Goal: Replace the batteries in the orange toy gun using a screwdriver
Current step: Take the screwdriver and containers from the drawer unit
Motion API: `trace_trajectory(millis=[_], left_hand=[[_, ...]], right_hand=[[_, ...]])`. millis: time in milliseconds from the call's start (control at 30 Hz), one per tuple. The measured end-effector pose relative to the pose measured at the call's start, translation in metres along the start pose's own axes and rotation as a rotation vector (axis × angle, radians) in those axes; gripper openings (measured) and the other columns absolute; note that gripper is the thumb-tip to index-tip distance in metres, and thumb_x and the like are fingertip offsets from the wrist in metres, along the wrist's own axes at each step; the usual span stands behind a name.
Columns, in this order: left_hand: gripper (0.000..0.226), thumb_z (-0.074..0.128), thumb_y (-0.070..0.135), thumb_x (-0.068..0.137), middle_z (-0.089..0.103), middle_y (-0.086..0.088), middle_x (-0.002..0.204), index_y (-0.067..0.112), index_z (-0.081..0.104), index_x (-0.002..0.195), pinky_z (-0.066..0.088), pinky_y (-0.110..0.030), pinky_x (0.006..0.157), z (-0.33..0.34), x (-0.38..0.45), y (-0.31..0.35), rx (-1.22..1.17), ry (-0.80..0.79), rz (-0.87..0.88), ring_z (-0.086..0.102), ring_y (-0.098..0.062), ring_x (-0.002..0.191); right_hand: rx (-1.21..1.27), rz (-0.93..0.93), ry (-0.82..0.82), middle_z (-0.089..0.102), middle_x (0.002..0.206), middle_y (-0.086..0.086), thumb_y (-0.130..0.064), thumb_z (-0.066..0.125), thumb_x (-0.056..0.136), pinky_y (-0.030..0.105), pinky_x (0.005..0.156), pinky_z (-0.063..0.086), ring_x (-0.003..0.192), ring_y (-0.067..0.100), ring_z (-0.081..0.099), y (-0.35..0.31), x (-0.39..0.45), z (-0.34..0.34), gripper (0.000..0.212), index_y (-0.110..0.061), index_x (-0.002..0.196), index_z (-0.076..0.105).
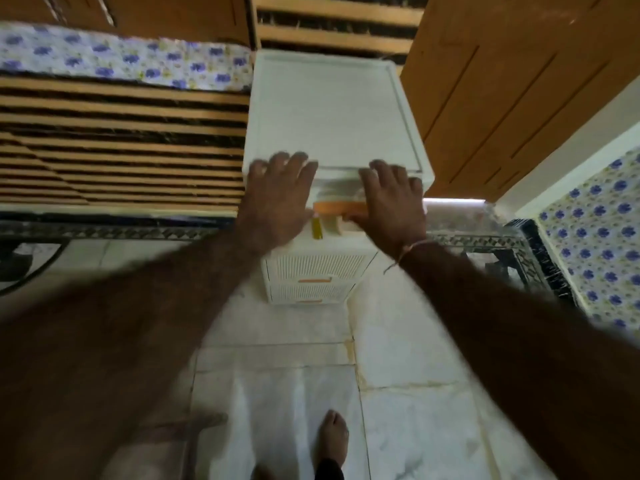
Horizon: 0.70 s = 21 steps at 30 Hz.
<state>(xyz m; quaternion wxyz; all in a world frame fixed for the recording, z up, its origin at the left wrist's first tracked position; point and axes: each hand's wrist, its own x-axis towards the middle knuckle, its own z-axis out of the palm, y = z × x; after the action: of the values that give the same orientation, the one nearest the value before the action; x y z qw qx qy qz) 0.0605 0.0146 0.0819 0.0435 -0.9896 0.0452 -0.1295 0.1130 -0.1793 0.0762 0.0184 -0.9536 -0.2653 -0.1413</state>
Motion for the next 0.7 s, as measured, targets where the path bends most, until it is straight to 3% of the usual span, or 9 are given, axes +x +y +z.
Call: trace_trajectory(millis=[233, 333, 433, 533, 600, 700], left_hand=[[0.068, 0.059, 0.055, 0.087, 0.050, -0.008, 0.137, 0.014, 0.044, 0.139, 0.033, -0.049, 0.098, 0.033, -0.001, -0.014, -0.028, 0.080, -0.108, 0.045, -0.034, 0.123], [0.066, 0.055, 0.055, 0.089, 0.050, -0.009, 0.138, 0.014, 0.043, 0.139, 0.033, -0.050, 0.100, 0.041, -0.003, -0.012, 0.001, 0.130, -0.115, 0.044, -0.034, 0.127], [0.058, 0.051, 0.053, 0.091, 0.051, -0.008, 0.138, 0.016, 0.048, 0.136, 0.033, -0.048, 0.101, 0.050, -0.019, 0.000, -0.034, 0.312, -0.144, 0.043, -0.032, 0.129], [0.037, 0.053, 0.041, 0.095, 0.058, -0.013, 0.119, 0.011, 0.058, 0.117, 0.038, -0.044, 0.090, 0.073, -0.046, 0.023, -0.156, 0.429, -0.129, 0.051, -0.034, 0.109], [0.029, 0.054, 0.032, 0.093, 0.059, -0.015, 0.110, 0.009, 0.060, 0.110, 0.042, -0.045, 0.086, 0.099, -0.058, 0.034, -0.294, 0.317, -0.134, 0.053, -0.034, 0.101], [0.032, 0.058, 0.025, 0.091, 0.060, -0.012, 0.112, 0.013, 0.062, 0.119, 0.046, -0.046, 0.089, 0.136, -0.060, 0.042, -0.451, -0.008, -0.216, 0.055, -0.032, 0.105]], right_hand=[[0.013, -0.041, 0.072, 0.054, 0.130, 0.009, -0.058, 0.065, 0.079, 0.048, 0.096, 0.035, 0.118, 0.032, 0.048, 0.006, 0.010, 0.029, 0.065, -0.014, 0.126, 0.052], [0.025, -0.071, 0.128, 0.058, 0.126, 0.007, -0.065, 0.057, 0.081, 0.047, 0.095, 0.036, 0.116, 0.031, 0.051, 0.010, 0.011, 0.037, 0.065, -0.015, 0.124, 0.055], [0.071, -0.071, 0.252, 0.058, 0.123, 0.011, -0.064, 0.056, 0.083, 0.044, 0.092, 0.035, 0.114, 0.032, 0.050, 0.012, -0.002, 0.043, 0.063, -0.013, 0.120, 0.059], [0.208, -0.125, 0.375, 0.058, 0.115, 0.017, -0.048, 0.059, 0.090, 0.038, 0.082, 0.037, 0.103, 0.028, 0.045, 0.003, -0.038, 0.060, 0.046, -0.007, 0.112, 0.061], [0.347, -0.018, 0.196, 0.058, 0.116, 0.016, -0.032, 0.065, 0.090, 0.039, 0.085, 0.045, 0.103, 0.027, 0.051, 0.000, -0.056, 0.087, 0.034, -0.007, 0.113, 0.062], [0.586, 0.397, -0.179, 0.058, 0.126, 0.012, -0.028, 0.066, 0.091, 0.042, 0.095, 0.050, 0.109, 0.029, 0.060, 0.008, -0.058, 0.127, 0.041, -0.009, 0.125, 0.057]])
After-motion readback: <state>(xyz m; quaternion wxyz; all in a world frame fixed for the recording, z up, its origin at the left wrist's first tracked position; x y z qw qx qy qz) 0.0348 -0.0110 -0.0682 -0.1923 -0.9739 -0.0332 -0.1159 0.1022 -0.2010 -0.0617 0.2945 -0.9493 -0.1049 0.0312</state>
